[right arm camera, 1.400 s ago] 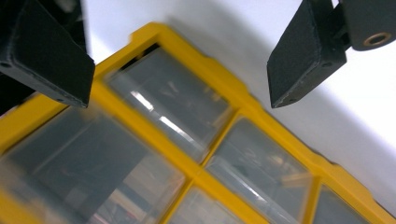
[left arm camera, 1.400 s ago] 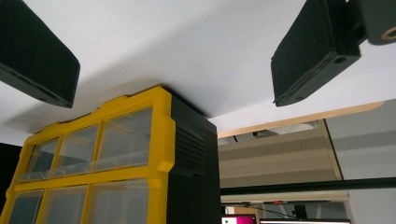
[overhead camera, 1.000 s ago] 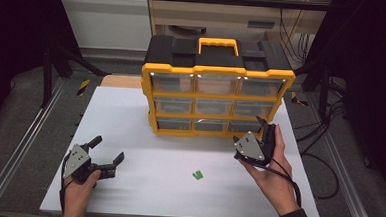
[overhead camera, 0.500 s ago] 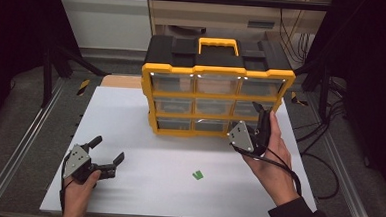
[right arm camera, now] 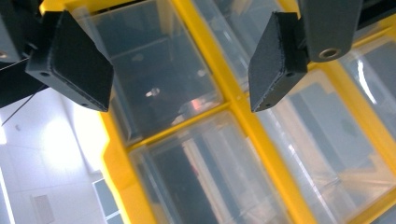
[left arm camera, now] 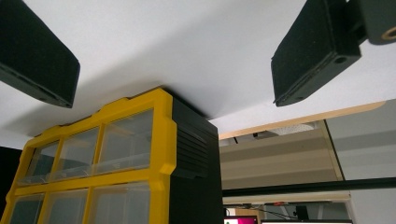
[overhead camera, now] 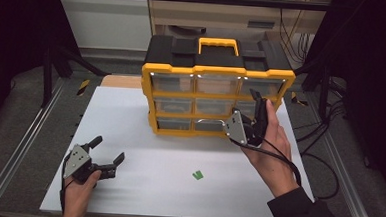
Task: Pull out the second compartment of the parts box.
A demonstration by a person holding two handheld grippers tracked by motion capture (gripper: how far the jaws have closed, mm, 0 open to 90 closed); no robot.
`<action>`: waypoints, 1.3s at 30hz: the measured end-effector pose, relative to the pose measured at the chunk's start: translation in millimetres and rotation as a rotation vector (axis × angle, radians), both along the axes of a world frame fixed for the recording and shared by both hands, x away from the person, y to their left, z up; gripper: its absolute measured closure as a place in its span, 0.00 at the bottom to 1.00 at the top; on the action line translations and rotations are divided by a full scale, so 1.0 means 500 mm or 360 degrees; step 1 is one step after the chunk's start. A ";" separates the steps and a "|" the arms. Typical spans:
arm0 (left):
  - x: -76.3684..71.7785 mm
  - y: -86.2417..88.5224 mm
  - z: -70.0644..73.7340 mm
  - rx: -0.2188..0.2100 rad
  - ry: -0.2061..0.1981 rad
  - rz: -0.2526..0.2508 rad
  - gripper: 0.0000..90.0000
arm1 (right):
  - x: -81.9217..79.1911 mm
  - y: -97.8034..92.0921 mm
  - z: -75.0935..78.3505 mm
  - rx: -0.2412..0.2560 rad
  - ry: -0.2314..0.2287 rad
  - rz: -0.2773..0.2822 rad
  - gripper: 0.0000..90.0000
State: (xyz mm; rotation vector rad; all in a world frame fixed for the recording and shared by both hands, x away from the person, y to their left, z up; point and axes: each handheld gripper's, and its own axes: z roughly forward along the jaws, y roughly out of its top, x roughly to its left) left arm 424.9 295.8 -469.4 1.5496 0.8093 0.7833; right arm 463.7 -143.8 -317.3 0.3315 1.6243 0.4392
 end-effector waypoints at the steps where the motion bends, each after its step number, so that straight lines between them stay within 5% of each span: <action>1: 0.000 0.000 0.000 0.0000 0.0000 0.0000 0.01 | 0.000 0.000 0.000 0.0000 0.0000 0.0000 0.25; 24: 0.001 -0.002 -0.001 0.0006 0.0006 -0.0007 0.01 | 0.010 0.048 0.026 -0.0105 -0.0126 0.0007 0.35; 39: 0.000 -0.002 -0.001 0.0006 0.0007 -0.0003 0.01 | 0.015 0.067 0.025 -0.0231 -0.0192 0.0010 0.53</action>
